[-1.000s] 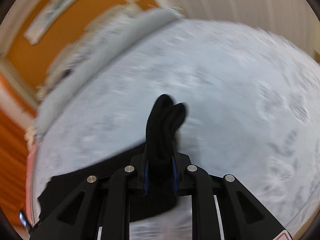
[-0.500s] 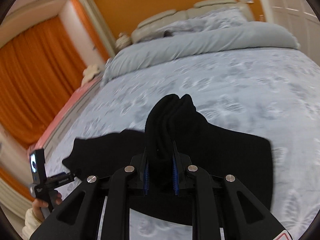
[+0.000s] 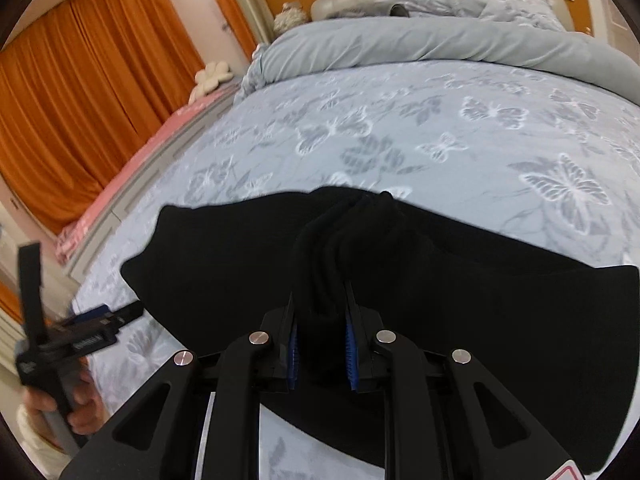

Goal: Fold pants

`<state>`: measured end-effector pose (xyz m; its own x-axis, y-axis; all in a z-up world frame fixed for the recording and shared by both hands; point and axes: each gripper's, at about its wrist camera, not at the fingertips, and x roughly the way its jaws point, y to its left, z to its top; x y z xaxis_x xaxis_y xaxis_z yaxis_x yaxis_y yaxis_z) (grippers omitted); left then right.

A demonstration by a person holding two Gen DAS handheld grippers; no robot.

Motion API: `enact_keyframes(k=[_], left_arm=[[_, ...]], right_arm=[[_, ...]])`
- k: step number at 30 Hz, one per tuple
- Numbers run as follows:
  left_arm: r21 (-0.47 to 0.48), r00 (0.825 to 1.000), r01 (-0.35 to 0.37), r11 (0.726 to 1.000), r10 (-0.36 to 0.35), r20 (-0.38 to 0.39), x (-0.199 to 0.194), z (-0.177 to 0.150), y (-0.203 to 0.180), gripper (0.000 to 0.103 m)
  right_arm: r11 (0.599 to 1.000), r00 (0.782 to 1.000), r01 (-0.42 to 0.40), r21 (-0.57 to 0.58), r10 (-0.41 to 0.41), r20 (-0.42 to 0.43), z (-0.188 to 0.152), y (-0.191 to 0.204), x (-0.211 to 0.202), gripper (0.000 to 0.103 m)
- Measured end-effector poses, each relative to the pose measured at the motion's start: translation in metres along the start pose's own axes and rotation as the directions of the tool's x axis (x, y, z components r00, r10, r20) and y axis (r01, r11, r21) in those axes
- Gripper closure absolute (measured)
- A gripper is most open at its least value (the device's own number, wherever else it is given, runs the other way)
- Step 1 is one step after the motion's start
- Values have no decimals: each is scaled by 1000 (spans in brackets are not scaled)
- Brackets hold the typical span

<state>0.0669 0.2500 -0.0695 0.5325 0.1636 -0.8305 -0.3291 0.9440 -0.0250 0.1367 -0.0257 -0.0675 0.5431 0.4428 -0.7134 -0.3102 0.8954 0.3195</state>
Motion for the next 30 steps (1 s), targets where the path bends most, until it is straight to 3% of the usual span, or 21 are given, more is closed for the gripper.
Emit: enact_keyframes(k=[6, 8, 10, 11, 14, 16, 17, 19, 21, 23, 25, 28, 30], left_arm=[[-12, 1000, 15, 1000, -15, -16, 7, 2, 9, 7], [-48, 997, 63, 997, -65, -42, 15, 5, 16, 7], [-120, 990, 110, 987, -119, -72, 24, 8, 30, 7], [-165, 987, 127, 978, -141, -76, 28, 11, 41, 7], [-327, 986, 140, 935, -160, -37, 29, 17, 83, 7], [-447, 982, 165, 879, -189, -9, 30, 19, 115, 7], [-506, 978, 177, 844, -208, -5, 34, 19, 131, 7], [-564, 971, 188, 804, -240, -18, 43, 18, 149, 7], [-606, 970, 176, 776, -240, -26, 48, 14, 160, 7], [-614, 972, 167, 772, -233, -29, 48, 12, 161, 7], [-595, 972, 169, 785, -232, -30, 46, 12, 154, 7], [-565, 972, 169, 807, -230, -38, 46, 16, 142, 7], [-558, 968, 172, 812, -243, -55, 52, 16, 133, 7]], right_arm=[[997, 995, 39, -62, -44, -87, -15, 13, 46, 78], [995, 994, 54, -89, -62, -93, -19, 17, 55, 73], [993, 995, 37, -109, -47, -84, -19, 23, 51, 53], [994, 996, 24, -109, -34, -85, -18, 25, 45, 52], [995, 1000, 24, -95, -24, 0, -11, 23, 7, 52], [995, 995, 83, -48, -80, 57, -4, 3, -28, 45], [994, 993, 105, -24, -103, 63, -3, -5, -36, 42], [983, 983, 170, 73, -175, 62, -2, -43, -57, 38], [948, 964, 259, 186, -265, 5, -9, -90, -71, 38], [902, 950, 312, 297, -303, -76, -22, -132, -79, 37], [865, 955, 296, 405, -255, -153, -41, -168, -83, 37], [874, 974, 206, 440, -138, -182, -54, -180, -80, 36], [895, 964, 238, 378, -170, -204, -59, -175, -76, 33]])
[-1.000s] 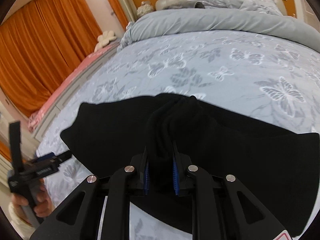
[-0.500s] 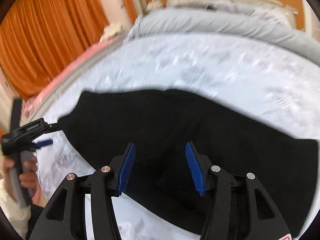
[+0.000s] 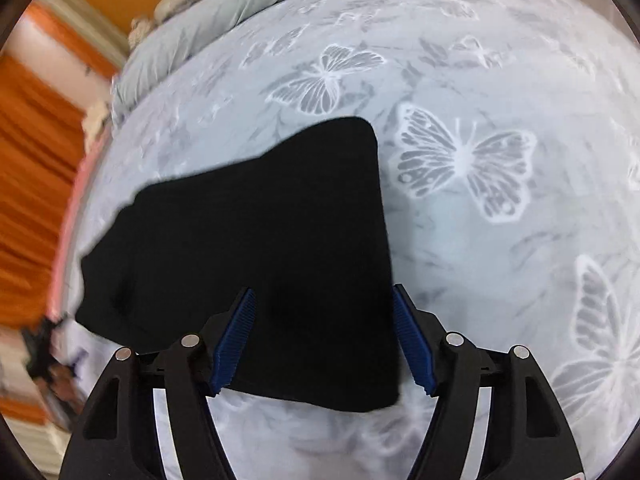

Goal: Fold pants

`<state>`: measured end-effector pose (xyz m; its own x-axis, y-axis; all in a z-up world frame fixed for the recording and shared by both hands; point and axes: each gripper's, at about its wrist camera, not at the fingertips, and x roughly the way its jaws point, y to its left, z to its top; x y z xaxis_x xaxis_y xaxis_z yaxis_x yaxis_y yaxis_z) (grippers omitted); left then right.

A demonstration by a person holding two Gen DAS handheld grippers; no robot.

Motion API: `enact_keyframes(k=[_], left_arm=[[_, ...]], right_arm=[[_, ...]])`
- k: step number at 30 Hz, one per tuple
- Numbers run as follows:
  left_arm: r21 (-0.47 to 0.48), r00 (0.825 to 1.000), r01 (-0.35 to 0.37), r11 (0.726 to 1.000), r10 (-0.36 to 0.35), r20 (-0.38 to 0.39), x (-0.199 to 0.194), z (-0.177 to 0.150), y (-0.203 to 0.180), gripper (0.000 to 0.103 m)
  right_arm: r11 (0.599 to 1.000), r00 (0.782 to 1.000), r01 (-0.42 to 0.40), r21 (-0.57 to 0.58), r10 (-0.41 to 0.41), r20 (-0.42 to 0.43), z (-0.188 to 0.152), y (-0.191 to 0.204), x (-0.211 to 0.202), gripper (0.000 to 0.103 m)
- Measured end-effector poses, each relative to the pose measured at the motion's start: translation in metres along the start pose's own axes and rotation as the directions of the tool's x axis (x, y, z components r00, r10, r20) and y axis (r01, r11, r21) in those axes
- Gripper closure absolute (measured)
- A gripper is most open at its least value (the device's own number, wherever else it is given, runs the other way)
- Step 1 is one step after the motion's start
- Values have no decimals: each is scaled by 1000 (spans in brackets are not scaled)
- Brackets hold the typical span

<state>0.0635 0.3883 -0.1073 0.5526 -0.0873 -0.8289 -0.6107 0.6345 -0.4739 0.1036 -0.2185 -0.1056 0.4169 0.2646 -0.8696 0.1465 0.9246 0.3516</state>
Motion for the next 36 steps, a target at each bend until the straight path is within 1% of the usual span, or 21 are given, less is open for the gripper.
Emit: enact_keyframes(k=[3, 4, 6, 8, 9, 10, 12, 15, 16, 17, 18, 19, 20, 22, 23, 26, 27, 29, 32, 34, 36], left_arm=[[-11, 998, 18, 1000, -18, -60, 17, -4, -3, 7], [-25, 997, 18, 1000, -20, -70, 22, -6, -2, 7], [-16, 999, 6, 1000, -7, -46, 22, -9, -4, 6], [9, 999, 17, 1000, -16, -36, 24, -8, -7, 5], [9, 999, 21, 1000, -20, -34, 25, -7, -7, 5], [-3, 999, 31, 1000, -31, -27, 26, -6, -5, 5], [-36, 998, 59, 998, -60, -7, 27, -3, 0, 5], [-90, 992, 124, 988, -122, 21, 30, 4, 7, 5], [-100, 986, 165, 981, -163, 30, 33, 8, 9, 5], [-104, 981, 193, 976, -190, 36, 35, 10, 9, 17], [-101, 975, 223, 970, -220, 46, 37, 13, 8, 37], [-92, 977, 214, 973, -213, 23, 44, 16, 7, 76], [-105, 979, 204, 973, -205, 1, 49, 17, 8, 81], [-168, 971, 237, 957, -240, 2, 47, 17, 10, 85], [-167, 968, 248, 954, -250, 5, 41, 15, 6, 86], [-40, 970, 243, 969, -243, 22, 13, 5, -20, 86], [15, 968, 249, 968, -249, 7, 4, -4, -32, 86], [70, 962, 272, 960, -270, -39, -4, -23, -46, 86], [130, 965, 250, 959, -235, -120, -1, -59, -61, 86], [162, 966, 217, 963, -187, -180, 8, -87, -69, 85], [174, 973, 174, 969, -142, -180, 13, -106, -70, 82]], right_arm=[[1000, 998, 5, -15, -6, -58, -6, 1, 13, 30], [1000, 998, 0, -6, 0, -69, -7, -1, 18, 26], [1000, 998, -26, 12, 26, -54, -10, -2, 24, 19], [1000, 1000, 4, -22, -4, -13, -13, 5, 28, 28], [998, 1000, 6, -60, -5, 12, -14, 13, 25, 53], [997, 999, -36, -66, 37, 18, -14, 14, 21, 73], [995, 995, -97, -29, 97, 25, -12, 11, 12, 77], [992, 992, -125, -32, 126, 33, -10, 11, 5, 78], [991, 991, -130, -28, 131, 34, -10, 10, 4, 78], [991, 990, -135, -22, 136, 33, -10, 10, 3, 78], [990, 990, -140, -11, 140, 31, -9, 7, 4, 78], [989, 989, -145, 1, 145, 30, -9, 5, 4, 79], [988, 988, -151, 13, 150, 30, -9, 1, 2, 80], [988, 987, -155, 26, 154, 50, -7, -4, -6, 84], [986, 985, -163, 33, 161, 59, -6, -8, -11, 85], [980, 979, -188, 60, 183, 86, -3, -30, -29, 87], [982, 980, -178, 67, 171, 98, -3, -39, -38, 87], [987, 984, -139, 75, 130, 118, -6, -60, -55, 87], [988, 987, -106, 110, 91, 130, -16, -94, -77, 87], [991, 991, -55, 125, 39, 129, -24, -120, -89, 85], [995, 998, 16, 103, -23, 59, -28, -133, -77, 80]])
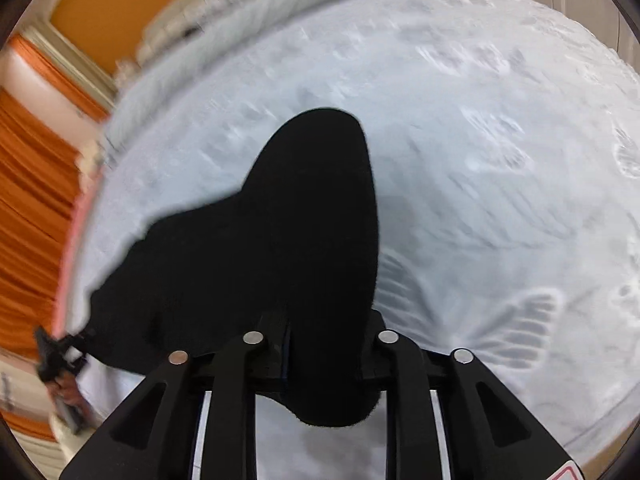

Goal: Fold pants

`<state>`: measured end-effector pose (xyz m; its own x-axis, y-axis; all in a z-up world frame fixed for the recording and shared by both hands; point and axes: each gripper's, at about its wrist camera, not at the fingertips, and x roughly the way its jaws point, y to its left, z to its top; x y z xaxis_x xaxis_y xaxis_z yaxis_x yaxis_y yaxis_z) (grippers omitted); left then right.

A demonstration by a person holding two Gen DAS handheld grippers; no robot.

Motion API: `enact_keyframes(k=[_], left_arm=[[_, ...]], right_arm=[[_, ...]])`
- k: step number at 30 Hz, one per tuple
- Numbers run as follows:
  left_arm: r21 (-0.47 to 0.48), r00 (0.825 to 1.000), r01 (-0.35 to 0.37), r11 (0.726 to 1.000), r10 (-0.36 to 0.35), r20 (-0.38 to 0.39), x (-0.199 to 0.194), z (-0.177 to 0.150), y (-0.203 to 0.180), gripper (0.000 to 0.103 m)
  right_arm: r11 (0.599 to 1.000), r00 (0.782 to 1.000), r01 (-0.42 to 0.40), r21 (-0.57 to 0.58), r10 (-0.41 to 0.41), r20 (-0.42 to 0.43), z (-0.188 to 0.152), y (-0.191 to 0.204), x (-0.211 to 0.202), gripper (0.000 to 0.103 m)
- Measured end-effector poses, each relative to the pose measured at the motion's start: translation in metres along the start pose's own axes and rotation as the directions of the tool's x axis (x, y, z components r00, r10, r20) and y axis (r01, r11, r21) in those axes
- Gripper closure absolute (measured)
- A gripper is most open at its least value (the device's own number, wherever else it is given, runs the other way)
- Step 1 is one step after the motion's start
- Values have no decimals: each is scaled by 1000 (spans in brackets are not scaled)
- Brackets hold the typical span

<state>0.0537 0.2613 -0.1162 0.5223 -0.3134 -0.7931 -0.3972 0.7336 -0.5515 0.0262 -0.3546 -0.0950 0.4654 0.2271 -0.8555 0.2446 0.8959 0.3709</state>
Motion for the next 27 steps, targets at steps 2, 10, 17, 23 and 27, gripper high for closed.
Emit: enact_keyframes(k=[2, 10, 17, 23, 27], left_arm=[[-7, 998, -61, 998, 61, 35, 5, -6, -5, 78], [-39, 991, -106, 994, 109, 78, 2, -4, -12, 77], [-64, 988, -124, 990, 129, 84, 4, 0, -13, 75], [-35, 991, -116, 993, 118, 70, 5, 2, -13, 74], [-29, 994, -95, 995, 97, 54, 4, 4, -9, 73]], right_arm=[[997, 997, 73, -18, -74, -34, -4, 1, 13, 72], [926, 927, 242, -290, -133, 349, -20, 106, -49, 47], [878, 998, 5, -478, 25, 55, -41, 191, 40, 52], [858, 1000, 22, -512, -28, -4, -54, 213, 79, 100], [854, 997, -20, -519, 54, 50, -54, 233, 60, 100]])
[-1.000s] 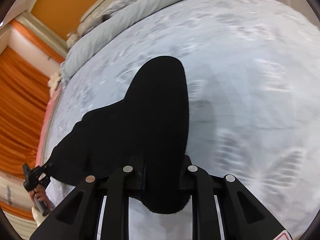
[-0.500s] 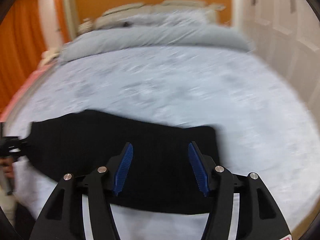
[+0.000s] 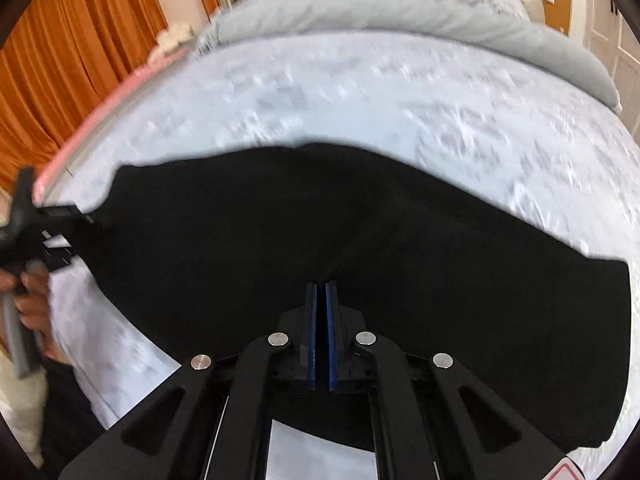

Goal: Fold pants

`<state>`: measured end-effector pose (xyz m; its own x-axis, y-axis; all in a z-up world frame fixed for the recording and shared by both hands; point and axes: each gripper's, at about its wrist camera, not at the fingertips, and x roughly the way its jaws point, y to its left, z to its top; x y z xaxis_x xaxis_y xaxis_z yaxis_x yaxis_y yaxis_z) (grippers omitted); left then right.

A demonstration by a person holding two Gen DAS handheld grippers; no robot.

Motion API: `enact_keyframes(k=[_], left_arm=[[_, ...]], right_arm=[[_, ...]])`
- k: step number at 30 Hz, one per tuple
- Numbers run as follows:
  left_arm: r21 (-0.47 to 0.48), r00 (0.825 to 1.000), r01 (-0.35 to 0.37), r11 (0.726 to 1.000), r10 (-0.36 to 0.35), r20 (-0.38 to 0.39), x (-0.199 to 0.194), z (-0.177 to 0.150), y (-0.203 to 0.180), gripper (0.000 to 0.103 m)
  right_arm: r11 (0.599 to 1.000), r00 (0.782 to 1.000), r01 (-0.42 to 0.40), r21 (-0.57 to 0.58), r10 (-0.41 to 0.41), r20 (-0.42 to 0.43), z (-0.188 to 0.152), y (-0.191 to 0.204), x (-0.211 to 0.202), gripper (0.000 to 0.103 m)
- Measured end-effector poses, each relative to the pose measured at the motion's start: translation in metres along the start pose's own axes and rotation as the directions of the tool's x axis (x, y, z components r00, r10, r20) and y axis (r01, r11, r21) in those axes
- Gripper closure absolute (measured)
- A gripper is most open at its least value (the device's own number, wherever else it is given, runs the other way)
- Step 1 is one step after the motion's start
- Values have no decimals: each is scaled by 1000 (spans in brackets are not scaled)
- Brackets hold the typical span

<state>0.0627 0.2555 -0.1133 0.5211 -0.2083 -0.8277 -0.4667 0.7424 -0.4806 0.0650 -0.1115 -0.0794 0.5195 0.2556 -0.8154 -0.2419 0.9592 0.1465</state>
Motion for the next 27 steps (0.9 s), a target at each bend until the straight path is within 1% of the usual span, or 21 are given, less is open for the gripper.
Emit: enact_keyframes(k=[2, 4, 6, 7, 8, 10, 11, 12, 14, 15, 16, 17, 18, 19, 20, 21, 22, 23, 25, 26, 27], left_arm=[[10, 1000, -2, 1000, 2, 1, 0, -1, -1, 73], [27, 1000, -11, 1000, 10, 6, -1, -3, -3, 74], [48, 1000, -19, 999, 19, 14, -2, -4, -7, 75], [62, 1000, -16, 998, 15, 25, -4, -5, -10, 75], [72, 999, -12, 997, 9, 42, -9, -5, -13, 77], [114, 995, -2, 993, -9, 95, -22, -9, -25, 79], [142, 992, -1, 990, -17, 128, -30, -12, -35, 80], [178, 987, -4, 984, -24, 157, -37, -15, -45, 80], [275, 973, -3, 961, -60, 221, -56, -29, -76, 83], [337, 964, 12, 941, -101, 247, -67, -39, -97, 83], [378, 958, 23, 926, -128, 257, -74, -47, -113, 83], [417, 953, 33, 908, -155, 262, -80, -57, -130, 83], [453, 948, 52, 890, -186, 258, -84, -66, -145, 84], [503, 941, 101, 858, -247, 232, -88, -80, -166, 89], [552, 936, 140, 822, -292, 198, -89, -95, -186, 89], [597, 933, 155, 787, -316, 173, -89, -112, -208, 89], [620, 931, 163, 767, -328, 162, -89, -123, -219, 89], [651, 928, 175, 739, -344, 142, -88, -138, -234, 89], [689, 929, 207, 694, -360, 84, -78, -167, -258, 88], [696, 931, 227, 681, -361, 50, -71, -176, -264, 87], [692, 933, 250, 677, -360, 16, -65, -183, -267, 87]], right_arm=[[1000, 1000, -8, -11, 8, -15, 3, 5, 11, 100], [1000, 996, -14, -22, 12, -91, -2, 4, 37, 98], [999, 998, -20, -26, 19, -64, -2, 5, 37, 97], [999, 997, -32, -15, 31, -64, 0, 2, 31, 89], [999, 998, -41, 4, 42, -50, 2, -2, 21, 84], [999, 999, -16, 49, 14, 40, 5, -20, -4, 57], [996, 995, 21, 82, -28, 91, 5, -35, -21, 55], [992, 991, 47, 114, -60, 117, 4, -47, -31, 52], [977, 982, 86, 196, -117, 152, 0, -76, -48, 51], [959, 976, 101, 263, -147, 163, -3, -97, -58, 50], [943, 973, 102, 317, -161, 166, -5, -112, -64, 50], [923, 972, 89, 374, -162, 168, -8, -129, -70, 50], [911, 973, 74, 406, -156, 172, -9, -140, -73, 50], [901, 973, 63, 429, -151, 176, -11, -149, -77, 50], [895, 972, 59, 443, -152, 178, -11, -156, -80, 50], [891, 970, 63, 450, -161, 182, -12, -162, -85, 50], [890, 969, 65, 450, -165, 186, -12, -165, -89, 50], [891, 968, 63, 450, -165, 190, -12, -168, -89, 50], [887, 967, 56, 459, -163, 196, -16, -174, -95, 50], [886, 967, 55, 461, -161, 195, -17, -177, -96, 50], [888, 969, 57, 456, -159, 190, -18, -179, -95, 49]])
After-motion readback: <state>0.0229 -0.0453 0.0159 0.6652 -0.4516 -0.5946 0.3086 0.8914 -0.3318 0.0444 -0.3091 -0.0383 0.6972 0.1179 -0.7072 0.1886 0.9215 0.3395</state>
